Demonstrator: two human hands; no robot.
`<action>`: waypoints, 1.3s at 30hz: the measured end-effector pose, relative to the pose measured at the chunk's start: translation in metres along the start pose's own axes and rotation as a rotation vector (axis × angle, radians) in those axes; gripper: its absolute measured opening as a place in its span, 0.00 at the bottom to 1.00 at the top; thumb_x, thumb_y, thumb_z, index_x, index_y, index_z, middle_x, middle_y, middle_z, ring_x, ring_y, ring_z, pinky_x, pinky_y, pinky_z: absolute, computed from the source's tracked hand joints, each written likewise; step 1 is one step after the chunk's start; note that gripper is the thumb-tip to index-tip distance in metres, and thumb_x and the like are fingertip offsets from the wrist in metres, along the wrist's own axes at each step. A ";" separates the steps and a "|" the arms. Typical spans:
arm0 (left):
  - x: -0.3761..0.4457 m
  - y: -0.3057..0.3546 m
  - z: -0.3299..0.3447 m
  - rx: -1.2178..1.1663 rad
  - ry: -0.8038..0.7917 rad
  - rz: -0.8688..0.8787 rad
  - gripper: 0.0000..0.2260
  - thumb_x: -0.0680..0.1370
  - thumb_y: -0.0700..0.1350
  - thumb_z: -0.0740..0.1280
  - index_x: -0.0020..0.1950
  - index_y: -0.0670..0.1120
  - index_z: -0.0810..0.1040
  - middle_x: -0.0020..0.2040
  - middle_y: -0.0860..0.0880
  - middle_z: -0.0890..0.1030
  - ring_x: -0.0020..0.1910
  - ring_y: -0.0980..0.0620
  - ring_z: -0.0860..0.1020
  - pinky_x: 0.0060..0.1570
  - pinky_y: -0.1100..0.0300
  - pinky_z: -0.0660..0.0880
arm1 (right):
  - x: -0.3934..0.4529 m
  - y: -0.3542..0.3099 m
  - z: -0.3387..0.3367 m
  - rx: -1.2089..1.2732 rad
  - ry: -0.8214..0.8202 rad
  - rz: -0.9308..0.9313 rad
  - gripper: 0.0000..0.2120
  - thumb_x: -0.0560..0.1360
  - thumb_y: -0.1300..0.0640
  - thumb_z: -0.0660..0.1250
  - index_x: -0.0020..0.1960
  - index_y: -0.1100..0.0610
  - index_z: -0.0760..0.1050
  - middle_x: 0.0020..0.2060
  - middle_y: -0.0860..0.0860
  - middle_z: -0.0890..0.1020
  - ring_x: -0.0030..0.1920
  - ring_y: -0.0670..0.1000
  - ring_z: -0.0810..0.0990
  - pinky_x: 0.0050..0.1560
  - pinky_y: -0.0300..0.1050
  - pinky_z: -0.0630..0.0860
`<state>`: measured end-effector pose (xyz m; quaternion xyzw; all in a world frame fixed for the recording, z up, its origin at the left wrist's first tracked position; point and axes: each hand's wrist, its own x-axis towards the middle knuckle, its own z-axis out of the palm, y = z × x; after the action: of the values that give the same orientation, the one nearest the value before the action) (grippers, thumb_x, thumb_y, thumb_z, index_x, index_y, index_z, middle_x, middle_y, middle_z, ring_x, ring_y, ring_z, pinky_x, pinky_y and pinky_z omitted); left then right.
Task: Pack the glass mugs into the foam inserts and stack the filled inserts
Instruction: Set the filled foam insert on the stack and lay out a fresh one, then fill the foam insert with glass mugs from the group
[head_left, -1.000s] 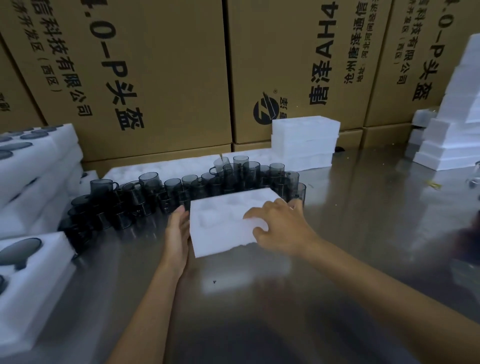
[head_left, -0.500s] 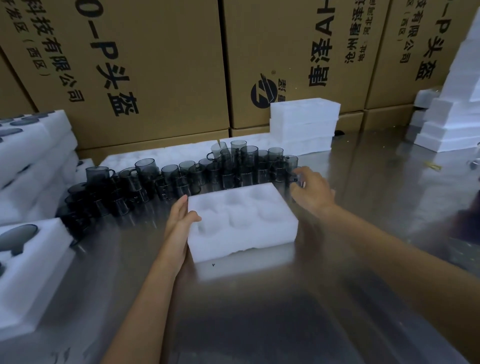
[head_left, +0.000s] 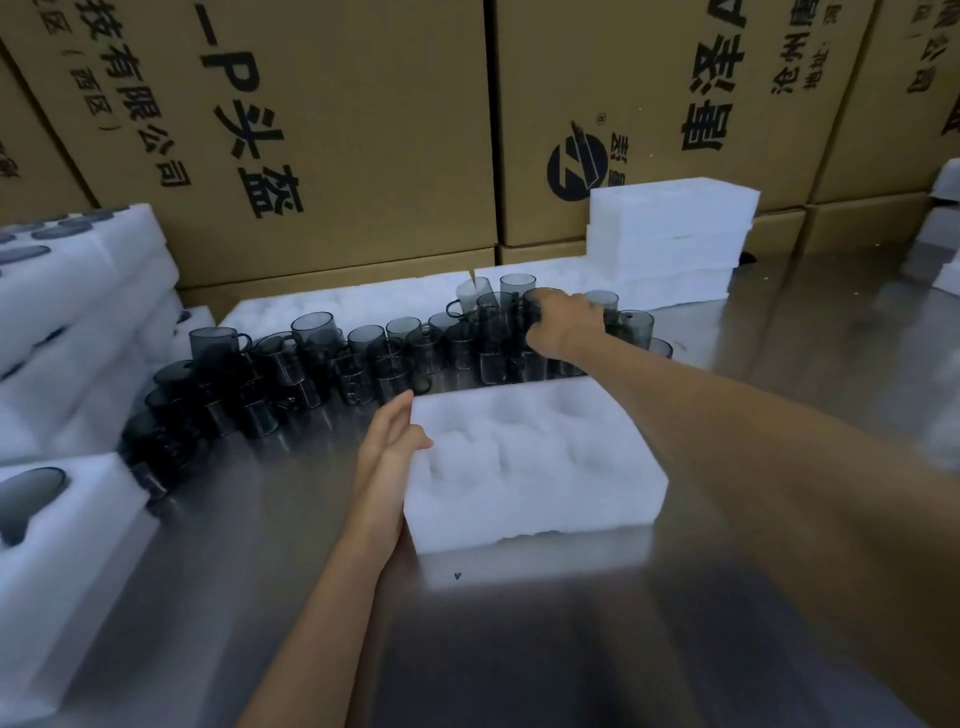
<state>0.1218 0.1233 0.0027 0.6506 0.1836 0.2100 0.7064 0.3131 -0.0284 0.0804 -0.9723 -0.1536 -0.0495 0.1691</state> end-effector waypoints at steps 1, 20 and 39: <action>0.000 0.000 0.000 0.000 -0.006 0.002 0.22 0.75 0.31 0.62 0.61 0.55 0.79 0.47 0.67 0.83 0.43 0.68 0.81 0.34 0.72 0.75 | 0.002 0.001 0.002 -0.010 0.019 0.013 0.26 0.76 0.60 0.63 0.74 0.53 0.66 0.66 0.56 0.75 0.68 0.61 0.70 0.69 0.55 0.67; -0.056 0.023 -0.006 0.135 -0.191 -0.021 0.24 0.61 0.41 0.62 0.57 0.52 0.80 0.55 0.41 0.79 0.49 0.41 0.78 0.49 0.48 0.74 | -0.169 -0.012 -0.015 0.787 0.267 -0.189 0.13 0.71 0.65 0.70 0.37 0.47 0.75 0.46 0.46 0.75 0.37 0.38 0.73 0.44 0.30 0.69; -0.094 0.037 -0.011 0.481 -0.306 0.408 0.30 0.75 0.41 0.74 0.74 0.59 0.70 0.68 0.65 0.75 0.71 0.62 0.69 0.77 0.42 0.56 | -0.232 -0.012 -0.003 0.718 0.090 -0.487 0.10 0.74 0.68 0.68 0.47 0.54 0.76 0.71 0.43 0.71 0.69 0.39 0.70 0.67 0.33 0.66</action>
<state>0.0343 0.0842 0.0370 0.8457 -0.0139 0.1976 0.4955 0.0888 -0.0838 0.0527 -0.7840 -0.3784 -0.0737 0.4866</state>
